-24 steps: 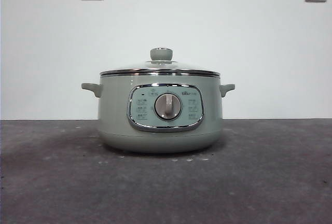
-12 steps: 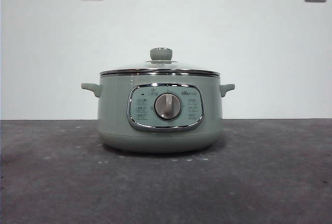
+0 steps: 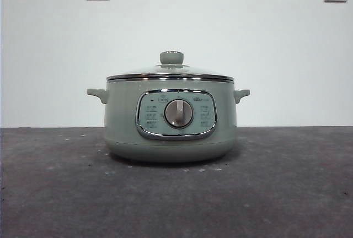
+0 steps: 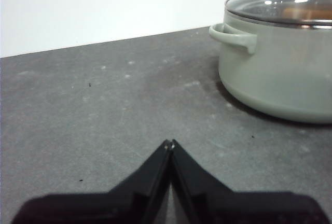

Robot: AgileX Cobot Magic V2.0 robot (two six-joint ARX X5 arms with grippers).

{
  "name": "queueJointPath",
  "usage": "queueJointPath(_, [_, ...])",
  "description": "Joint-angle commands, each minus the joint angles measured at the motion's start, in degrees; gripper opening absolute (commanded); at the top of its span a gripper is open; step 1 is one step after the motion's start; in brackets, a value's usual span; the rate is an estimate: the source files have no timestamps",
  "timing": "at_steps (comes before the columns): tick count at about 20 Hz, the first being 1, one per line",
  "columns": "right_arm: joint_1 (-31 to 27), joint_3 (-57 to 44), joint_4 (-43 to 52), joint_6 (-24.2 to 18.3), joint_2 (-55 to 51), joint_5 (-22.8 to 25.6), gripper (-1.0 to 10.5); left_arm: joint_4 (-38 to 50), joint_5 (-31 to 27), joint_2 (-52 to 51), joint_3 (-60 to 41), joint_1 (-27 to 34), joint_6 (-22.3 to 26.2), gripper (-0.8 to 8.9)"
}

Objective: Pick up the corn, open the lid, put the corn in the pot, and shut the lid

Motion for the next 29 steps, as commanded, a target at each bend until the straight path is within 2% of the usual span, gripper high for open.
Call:
queueJointPath(1, [0.04,-0.52,-1.42,0.63,-0.04,0.07,0.0,0.39,2.38,-0.09,-0.59,0.28,-3.21,-0.03])
queueJointPath(16, [-0.15,-0.52,-1.42,-0.04,-0.04,5.20,0.0,0.37,1.62,4.50,-0.59,0.35,-3.19,-0.03])
queueJointPath(18, [-2.93,-0.52,-1.01,-1.97,-0.74,9.40,0.0,0.37,1.62,4.74,-0.59,0.35,-3.19,-0.03])
queueJointPath(19, [-5.44,-0.55,0.66,-3.17,-1.38,9.84,0.0,0.37,1.62,4.79,-0.59,0.35,-3.19,-0.03])
queueJointPath(24, [-22.71,-3.26,19.78,-10.71,-7.34,2.36,0.0,0.37,1.62,4.83,-0.59,0.35,-3.19,-0.03])
queueJointPath(27, [-30.12,-11.72,33.64,-15.30,-12.02,-5.55,0.0,0.37,1.62,4.83,-0.59,0.35,-3.19,-0.03])
queueJointPath(29, [-33.16,-20.57,43.76,-15.65,-15.93,-10.01,0.0,0.37,1.62,4.83,-0.59,0.35,-3.19,-0.03])
